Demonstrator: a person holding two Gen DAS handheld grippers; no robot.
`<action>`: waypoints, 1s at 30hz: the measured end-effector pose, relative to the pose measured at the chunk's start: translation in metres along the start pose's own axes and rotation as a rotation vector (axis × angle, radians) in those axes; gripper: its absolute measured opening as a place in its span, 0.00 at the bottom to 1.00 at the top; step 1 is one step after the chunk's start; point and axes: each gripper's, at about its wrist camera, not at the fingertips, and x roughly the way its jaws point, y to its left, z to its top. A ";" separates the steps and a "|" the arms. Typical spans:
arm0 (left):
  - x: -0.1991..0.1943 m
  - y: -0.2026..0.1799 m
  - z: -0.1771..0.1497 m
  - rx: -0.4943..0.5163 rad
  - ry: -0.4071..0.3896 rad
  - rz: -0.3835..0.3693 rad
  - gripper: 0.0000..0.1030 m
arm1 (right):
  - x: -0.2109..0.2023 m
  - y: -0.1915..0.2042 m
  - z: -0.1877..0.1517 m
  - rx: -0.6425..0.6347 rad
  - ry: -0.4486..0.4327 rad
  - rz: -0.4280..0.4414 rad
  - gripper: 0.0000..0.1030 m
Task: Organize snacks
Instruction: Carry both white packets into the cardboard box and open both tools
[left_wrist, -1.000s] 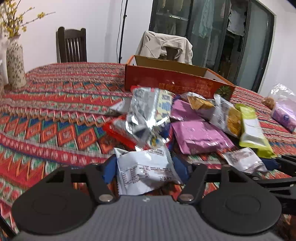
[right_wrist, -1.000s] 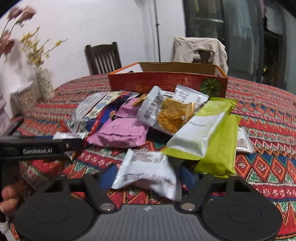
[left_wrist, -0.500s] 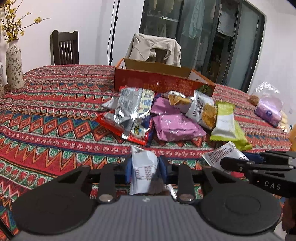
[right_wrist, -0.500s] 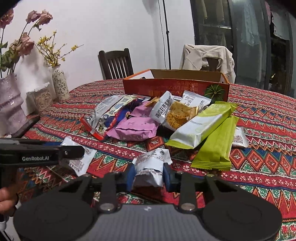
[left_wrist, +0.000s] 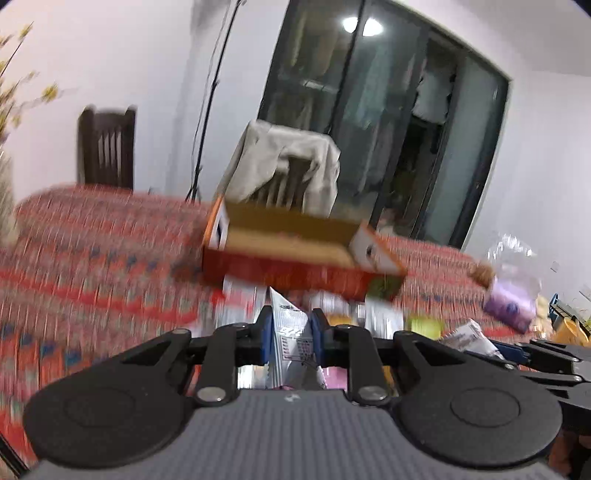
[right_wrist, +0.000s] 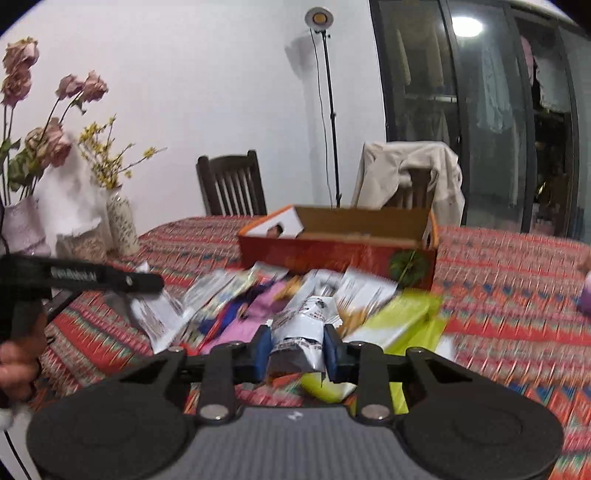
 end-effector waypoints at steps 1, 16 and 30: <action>0.008 0.000 0.012 0.013 -0.013 -0.002 0.21 | 0.004 -0.006 0.011 -0.015 -0.017 -0.002 0.28; 0.287 0.044 0.158 0.029 0.132 0.056 0.21 | 0.247 -0.134 0.170 0.065 0.101 -0.105 0.28; 0.379 0.076 0.148 0.049 0.229 0.131 0.65 | 0.417 -0.141 0.164 -0.090 0.385 -0.363 0.64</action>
